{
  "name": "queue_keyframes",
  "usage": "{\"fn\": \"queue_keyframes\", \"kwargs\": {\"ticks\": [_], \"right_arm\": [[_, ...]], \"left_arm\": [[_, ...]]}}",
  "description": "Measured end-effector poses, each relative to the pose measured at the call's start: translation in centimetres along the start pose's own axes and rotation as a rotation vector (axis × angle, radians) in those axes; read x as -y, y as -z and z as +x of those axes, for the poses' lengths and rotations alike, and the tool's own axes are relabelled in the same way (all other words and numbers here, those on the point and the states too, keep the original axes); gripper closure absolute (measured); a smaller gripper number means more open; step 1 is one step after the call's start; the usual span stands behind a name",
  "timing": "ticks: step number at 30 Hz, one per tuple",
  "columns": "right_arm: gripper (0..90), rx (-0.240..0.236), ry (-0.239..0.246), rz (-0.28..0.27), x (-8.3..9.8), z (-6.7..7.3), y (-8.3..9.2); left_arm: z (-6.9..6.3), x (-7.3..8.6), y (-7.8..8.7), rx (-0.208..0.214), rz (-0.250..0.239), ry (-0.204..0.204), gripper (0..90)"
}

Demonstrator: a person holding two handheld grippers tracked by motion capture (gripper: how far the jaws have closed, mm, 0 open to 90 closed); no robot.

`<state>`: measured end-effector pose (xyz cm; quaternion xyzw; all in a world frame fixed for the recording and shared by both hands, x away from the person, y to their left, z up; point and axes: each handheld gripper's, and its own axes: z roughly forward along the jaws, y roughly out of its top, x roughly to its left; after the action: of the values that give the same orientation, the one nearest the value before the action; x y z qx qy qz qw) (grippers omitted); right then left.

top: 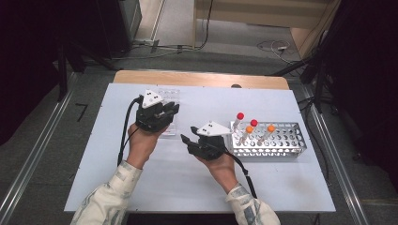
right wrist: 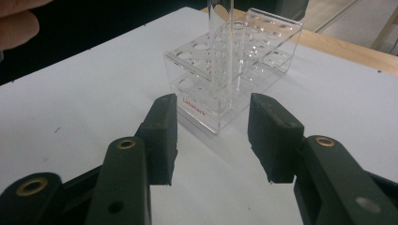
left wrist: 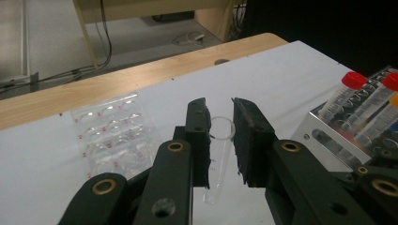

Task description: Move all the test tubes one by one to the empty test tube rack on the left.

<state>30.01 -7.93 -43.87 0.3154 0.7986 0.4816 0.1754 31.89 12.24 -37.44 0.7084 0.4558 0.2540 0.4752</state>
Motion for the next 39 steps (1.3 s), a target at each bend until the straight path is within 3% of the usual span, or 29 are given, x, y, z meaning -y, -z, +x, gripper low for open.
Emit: {"fn": "queue_keyframes", "kwargs": {"ticks": [12, 24, 39], "right_arm": [[46.0, -0.005, -0.007, 0.008, 0.1, -0.1, 0.0], [45.9, -0.007, -0.008, 0.002, 0.2, -0.1, 0.1], [45.9, -0.009, -0.01, 0.007, 0.3, -0.1, 0.2]], "left_arm": [[1.4, -0.1, -0.5, -0.05, -0.011, 0.024, 77.1], [1.3, 0.2, -1.3, -0.095, 0.002, -0.01, 77.1], [1.5, 2.6, -3.2, -0.111, 0.042, 0.013, 77.0]]}}
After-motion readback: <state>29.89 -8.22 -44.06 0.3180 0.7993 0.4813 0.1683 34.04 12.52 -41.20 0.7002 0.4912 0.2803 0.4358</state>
